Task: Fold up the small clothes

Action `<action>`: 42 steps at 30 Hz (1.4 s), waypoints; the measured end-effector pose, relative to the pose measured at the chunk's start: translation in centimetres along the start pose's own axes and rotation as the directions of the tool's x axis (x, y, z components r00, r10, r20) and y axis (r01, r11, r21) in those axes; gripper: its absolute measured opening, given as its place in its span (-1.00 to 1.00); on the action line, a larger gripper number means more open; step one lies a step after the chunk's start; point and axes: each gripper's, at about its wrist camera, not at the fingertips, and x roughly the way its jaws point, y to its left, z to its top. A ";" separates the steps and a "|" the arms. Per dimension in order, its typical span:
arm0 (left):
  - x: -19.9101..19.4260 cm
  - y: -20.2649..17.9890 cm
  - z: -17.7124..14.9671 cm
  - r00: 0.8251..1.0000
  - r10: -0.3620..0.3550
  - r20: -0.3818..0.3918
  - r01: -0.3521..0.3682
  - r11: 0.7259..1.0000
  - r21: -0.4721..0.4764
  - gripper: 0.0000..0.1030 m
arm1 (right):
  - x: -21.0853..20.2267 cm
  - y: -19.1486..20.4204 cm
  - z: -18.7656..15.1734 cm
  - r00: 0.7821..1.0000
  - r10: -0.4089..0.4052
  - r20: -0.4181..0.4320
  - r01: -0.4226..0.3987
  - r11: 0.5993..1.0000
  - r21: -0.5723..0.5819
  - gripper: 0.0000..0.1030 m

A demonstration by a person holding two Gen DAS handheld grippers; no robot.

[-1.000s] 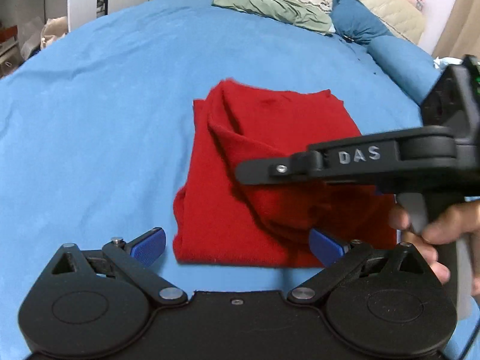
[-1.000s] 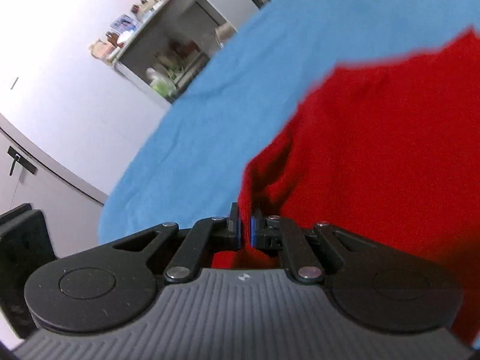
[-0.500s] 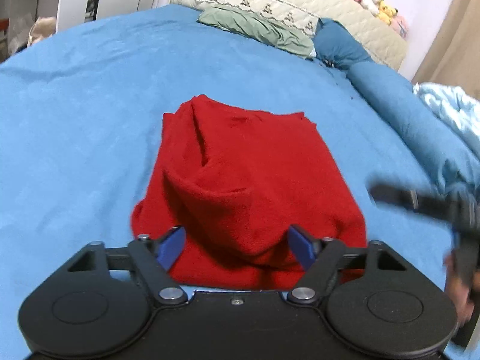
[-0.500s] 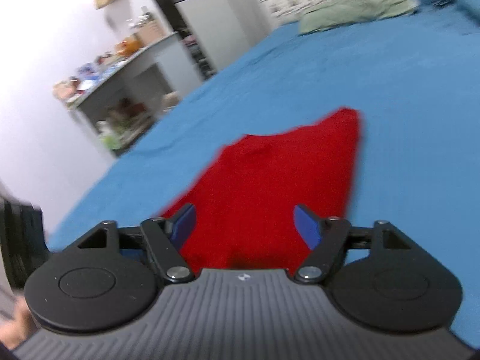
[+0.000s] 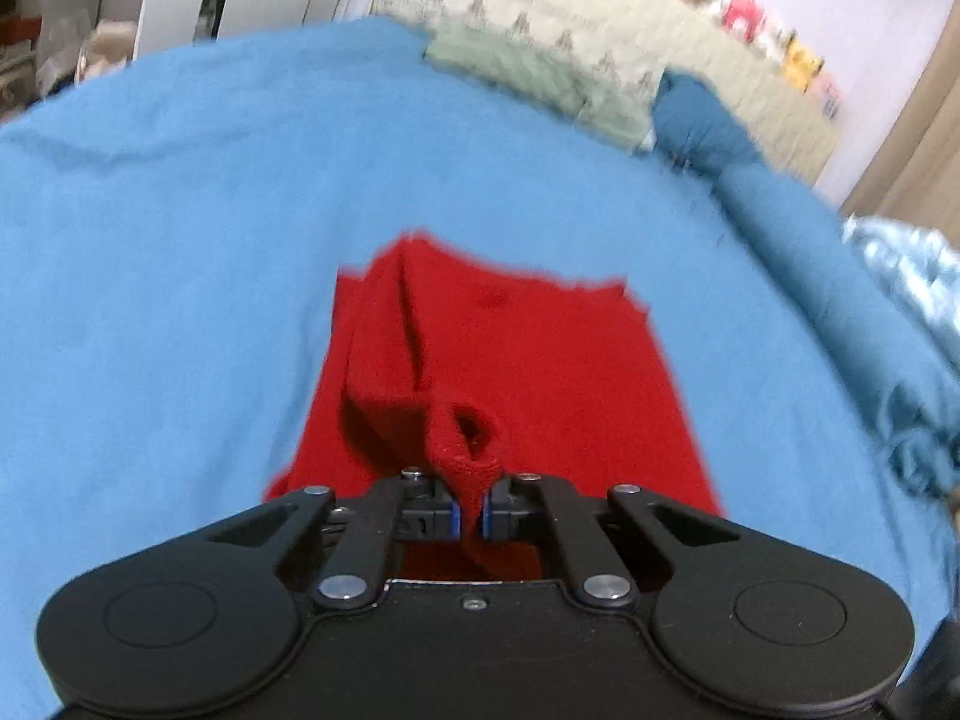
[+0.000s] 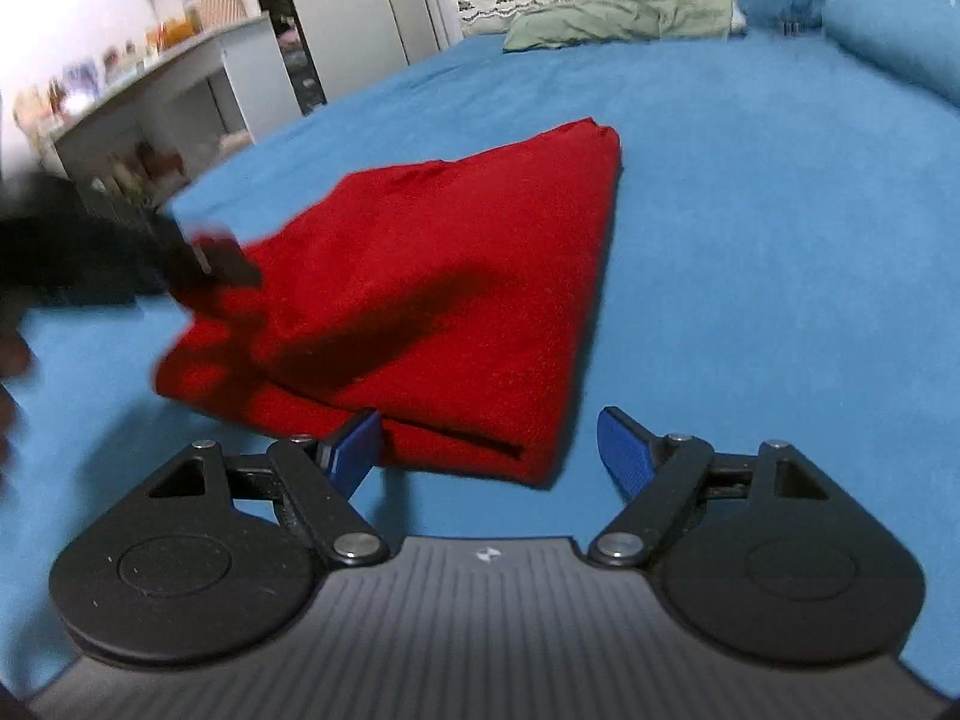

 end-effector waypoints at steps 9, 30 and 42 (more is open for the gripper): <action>-2.9 2.4 -2.1 0.996 0.039 0.076 -0.040 0.999 0.004 -0.88 | 0.0 -1.2 0.6 0.986 -0.167 0.003 0.167 0.986 -0.025 0.44; -3.4 4.2 -4.2 0.976 0.180 0.122 -0.197 0.970 0.141 0.44 | -5.4 -4.6 1.5 0.997 -0.022 -0.076 0.013 0.993 -0.114 0.95; 4.9 5.6 4.0 0.995 -0.033 -0.095 0.041 0.995 0.086 0.86 | 1.7 -6.8 9.9 0.975 0.147 -0.167 -0.122 0.981 0.153 1.00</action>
